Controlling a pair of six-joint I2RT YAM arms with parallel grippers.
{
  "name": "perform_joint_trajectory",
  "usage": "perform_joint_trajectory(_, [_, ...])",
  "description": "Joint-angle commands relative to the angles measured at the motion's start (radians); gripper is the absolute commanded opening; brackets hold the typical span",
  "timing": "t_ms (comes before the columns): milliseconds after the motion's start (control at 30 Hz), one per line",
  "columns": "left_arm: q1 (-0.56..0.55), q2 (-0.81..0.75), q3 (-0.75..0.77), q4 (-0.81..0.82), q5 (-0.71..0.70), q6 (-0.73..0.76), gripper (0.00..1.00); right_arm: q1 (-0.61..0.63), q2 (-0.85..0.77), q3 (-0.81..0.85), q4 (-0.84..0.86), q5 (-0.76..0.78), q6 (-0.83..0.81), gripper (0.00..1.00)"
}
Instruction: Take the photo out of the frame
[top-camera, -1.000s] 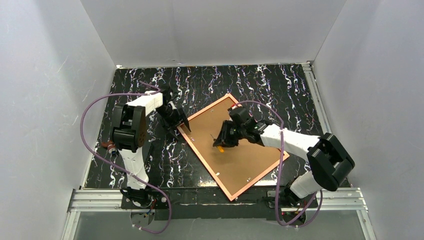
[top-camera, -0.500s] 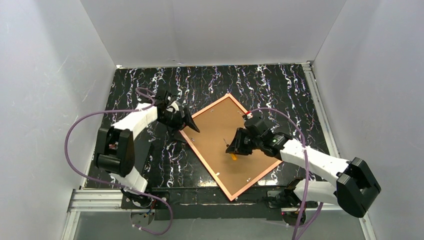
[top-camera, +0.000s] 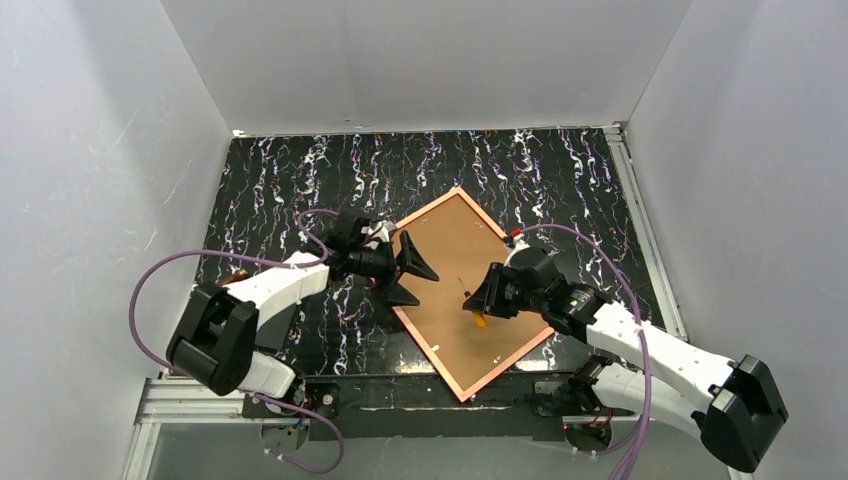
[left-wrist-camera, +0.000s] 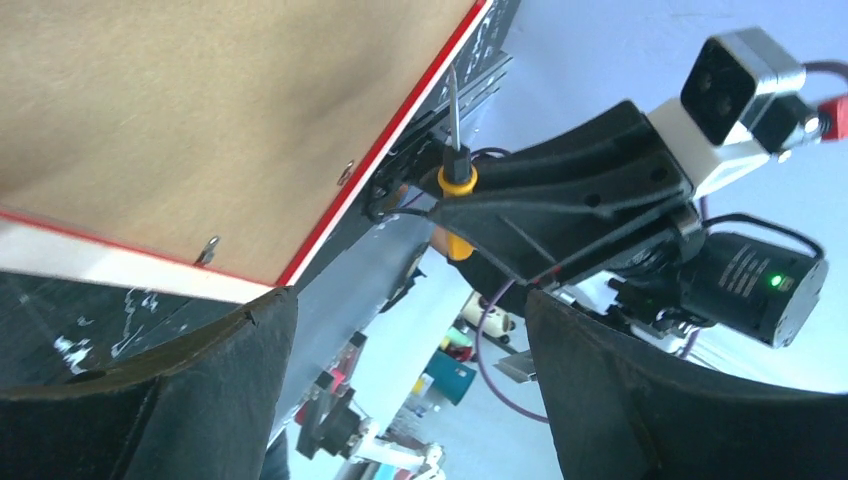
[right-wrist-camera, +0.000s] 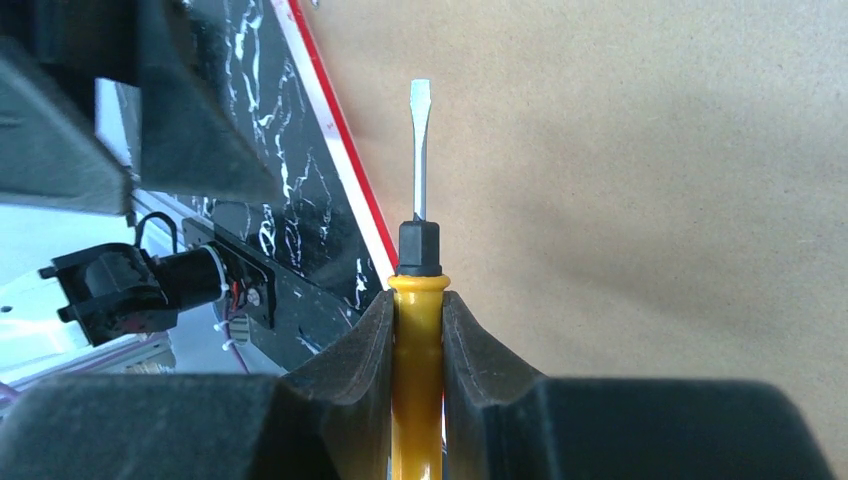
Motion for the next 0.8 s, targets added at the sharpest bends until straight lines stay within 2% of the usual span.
perform_joint_trajectory(0, [-0.045, 0.05, -0.041, 0.242, 0.033, -0.219, 0.83, 0.0, -0.074, -0.036, 0.044, 0.014, 0.011, 0.01])
perform_joint_trajectory(200, [-0.089, 0.174, -0.088, 0.578, 0.0, -0.458, 0.84, -0.001, -0.154, -0.073, 0.078, -0.008, 0.021, 0.01])
perform_joint_trajectory(300, [-0.113, 0.215, -0.09, 0.656, -0.034, -0.519, 0.86, -0.002, -0.194, -0.102, 0.134, -0.022, 0.021, 0.01])
perform_joint_trajectory(500, [-0.121, 0.151, -0.092, 0.497, -0.129, -0.483, 0.8, -0.001, -0.26, -0.127, 0.189, -0.046, 0.068, 0.01])
perform_joint_trajectory(600, [-0.123, 0.064, -0.068, 0.322, -0.183, -0.394, 0.82, -0.002, -0.268, -0.149, 0.189, -0.006, 0.078, 0.01])
perform_joint_trajectory(667, [-0.145, 0.028, -0.029, 0.22, -0.197, -0.349, 0.86, -0.002, -0.267, -0.155, 0.234, -0.035, 0.063, 0.01])
perform_joint_trajectory(767, [-0.153, -0.002, 0.013, 0.047, -0.205, -0.302, 0.85, -0.001, -0.254, -0.152, 0.275, -0.033, 0.068, 0.01])
